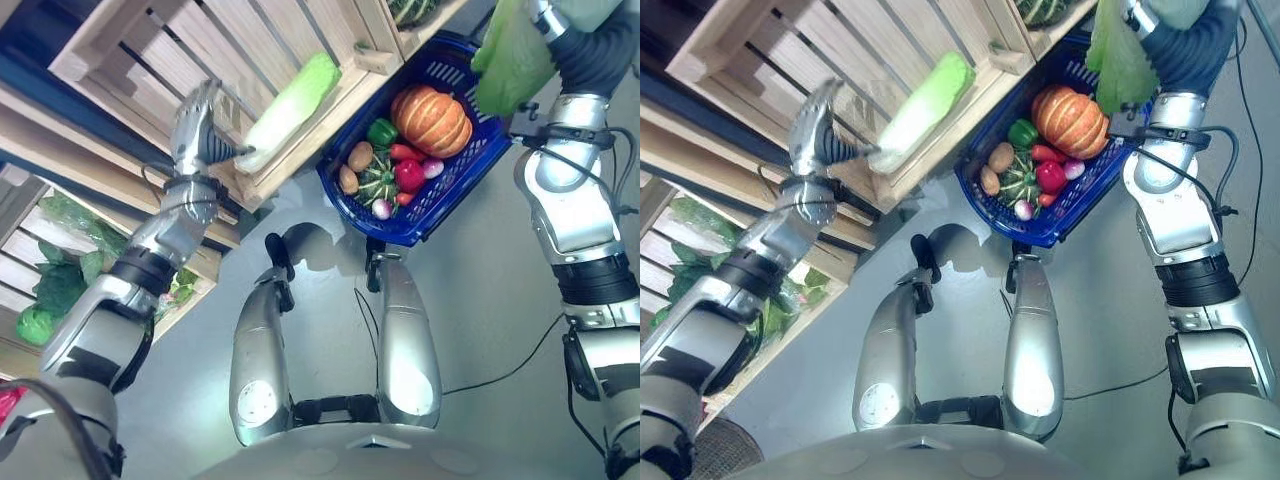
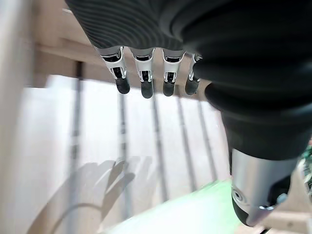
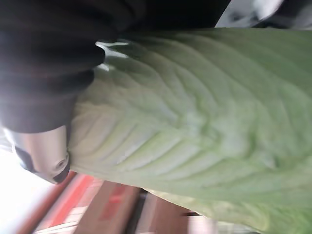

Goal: Pick up fruits and vegetables into the basket

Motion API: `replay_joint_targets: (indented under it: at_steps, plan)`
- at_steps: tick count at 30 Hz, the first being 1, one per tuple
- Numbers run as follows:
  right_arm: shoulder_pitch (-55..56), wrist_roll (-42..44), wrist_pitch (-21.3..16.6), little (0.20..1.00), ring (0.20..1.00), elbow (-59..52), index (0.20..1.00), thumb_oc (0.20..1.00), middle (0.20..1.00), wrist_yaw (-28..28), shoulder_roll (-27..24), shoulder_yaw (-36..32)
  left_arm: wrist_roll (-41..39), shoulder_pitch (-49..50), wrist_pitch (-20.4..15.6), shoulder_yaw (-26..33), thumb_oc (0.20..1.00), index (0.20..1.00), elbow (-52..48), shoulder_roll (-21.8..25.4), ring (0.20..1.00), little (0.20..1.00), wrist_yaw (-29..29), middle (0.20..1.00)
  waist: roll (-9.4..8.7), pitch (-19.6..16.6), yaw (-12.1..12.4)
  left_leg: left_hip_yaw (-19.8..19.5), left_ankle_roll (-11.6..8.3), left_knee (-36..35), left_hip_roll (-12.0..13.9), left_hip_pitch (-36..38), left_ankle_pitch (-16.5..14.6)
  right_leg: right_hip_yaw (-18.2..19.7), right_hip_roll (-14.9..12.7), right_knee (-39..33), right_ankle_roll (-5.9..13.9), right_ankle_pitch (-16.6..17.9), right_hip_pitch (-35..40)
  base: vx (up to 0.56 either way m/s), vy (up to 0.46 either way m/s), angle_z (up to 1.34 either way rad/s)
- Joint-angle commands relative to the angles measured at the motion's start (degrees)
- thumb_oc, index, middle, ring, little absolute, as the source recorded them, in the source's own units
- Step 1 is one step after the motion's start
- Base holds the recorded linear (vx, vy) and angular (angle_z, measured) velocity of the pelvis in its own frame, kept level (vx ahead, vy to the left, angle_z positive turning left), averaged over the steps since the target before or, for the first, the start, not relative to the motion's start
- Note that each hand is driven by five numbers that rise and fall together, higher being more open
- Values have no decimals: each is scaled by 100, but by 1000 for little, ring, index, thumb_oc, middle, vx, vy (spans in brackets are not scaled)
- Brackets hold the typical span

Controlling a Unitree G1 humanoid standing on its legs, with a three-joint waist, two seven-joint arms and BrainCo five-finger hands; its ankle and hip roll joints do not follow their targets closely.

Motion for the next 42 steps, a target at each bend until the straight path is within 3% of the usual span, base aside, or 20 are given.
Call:
replay_joint_targets:
  at_steps: [1,2,6,14,23,26,27,28,31,35,37,40,42]
  plan:
    - [-343,216,-442,200,200,234,200,200,200,283,0,188,-263,-499,67,249,1000,1000,223,-168,1000,1000,336,1000,345,-254,-215,144,-88,416,42,-320,-455,-63,148,-374,312,218,-219,53,95,-13]
    - [-406,391,-464,200,200,418,200,200,200,426,28,284,-346,-608,131,210,1000,1000,331,-237,1000,1000,325,1000,385,-254,-226,99,-156,448,33,-279,-584,-11,156,-292,354,52,-204,62,92,-12]
    - [-790,1118,-522,200,200,1146,200,200,200,825,209,584,-915,-990,269,133,1000,1000,854,-578,1000,1000,367,1000,555,-254,-264,176,-234,365,2,-440,-476,53,155,-232,321,22,-464,21,97,-11]
    - [-1487,2406,-632,200,200,2707,200,200,200,1449,679,871,-2109,-1383,151,163,1000,1000,2018,-1112,1000,1000,390,1000,856,-254,-278,268,-358,219,-93,-689,-303,157,105,-161,271,7,-892,11,86,-6]
    - [-2115,3281,-402,200,200,4302,200,200,200,1782,1010,1104,-2789,-1567,175,93,1000,1000,2808,-1266,1000,1000,278,1000,1019,-254,-150,235,-357,342,-136,-1155,-257,232,140,41,182,-41,-1395,14,16,4]
    - [-2255,3355,-73,200,200,4953,200,200,200,1931,1079,1080,-2811,-1661,235,71,1000,1000,3000,-1269,1000,1000,165,1000,1026,-254,-84,192,-324,465,-114,-1338,-292,233,140,123,169,-59,-1543,18,-33,4]
    - [-2308,3235,150,307,307,5121,307,307,307,1892,1085,1084,-2799,-1702,295,60,1000,1000,3052,-1255,1000,1000,141,1000,1020,-254,-66,176,-318,486,-111,-1377,-300,227,146,132,170,-57,-1567,13,-42,2]
    - [-2366,3103,320,1000,1000,5276,1000,1000,1000,1917,1072,1103,-2809,-1740,364,52,1000,1000,3093,-1234,1000,1000,135,1000,1011,-254,-52,166,-312,509,-101,-1420,-300,225,151,128,168,-47,-1590,14,-53,4]
    - [-2442,2629,543,1000,1000,5528,1000,1000,1000,1924,1010,1283,-2739,-1885,515,20,1000,1000,3247,-1103,1000,1000,60,1000,932,-254,-19,99,-283,609,-52,-1630,-307,227,200,142,159,-14,-1712,11,-71,8]
    - [-2135,2253,517,1000,1000,5012,1000,1000,1000,1612,873,1468,-2690,-1988,724,-60,1000,1000,3297,-878,1000,1000,139,1000,764,-254,-80,63,-259,673,-1,-1803,-318,223,302,112,164,36,-1797,4,-61,-1]
    - [-2127,2249,522,1000,1000,4999,1000,1000,1000,1605,874,1464,-2690,-1988,725,-60,1000,1000,3296,-876,1000,1000,139,1000,762,-254,-80,64,-259,675,0,-1803,-319,224,303,113,164,37,-1798,1,-7,-4]
    - [-815,1829,425,1000,1000,2939,1000,1000,1000,1393,568,1510,-2553,-1826,965,-15,1000,1000,3236,-510,1000,1000,90,1000,498,-254,-381,73,-265,725,65,-1989,-350,331,451,78,178,88,-1946,2,-1,-1]
    - [-380,1616,374,1000,1000,2383,1000,1000,1000,1462,516,1387,-2446,-1734,1011,29,1000,1000,3236,-431,1000,1000,37,1000,427,-254,-473,78,-272,742,75,-2002,-373,373,486,81,189,83,-1961,9,16,-5]
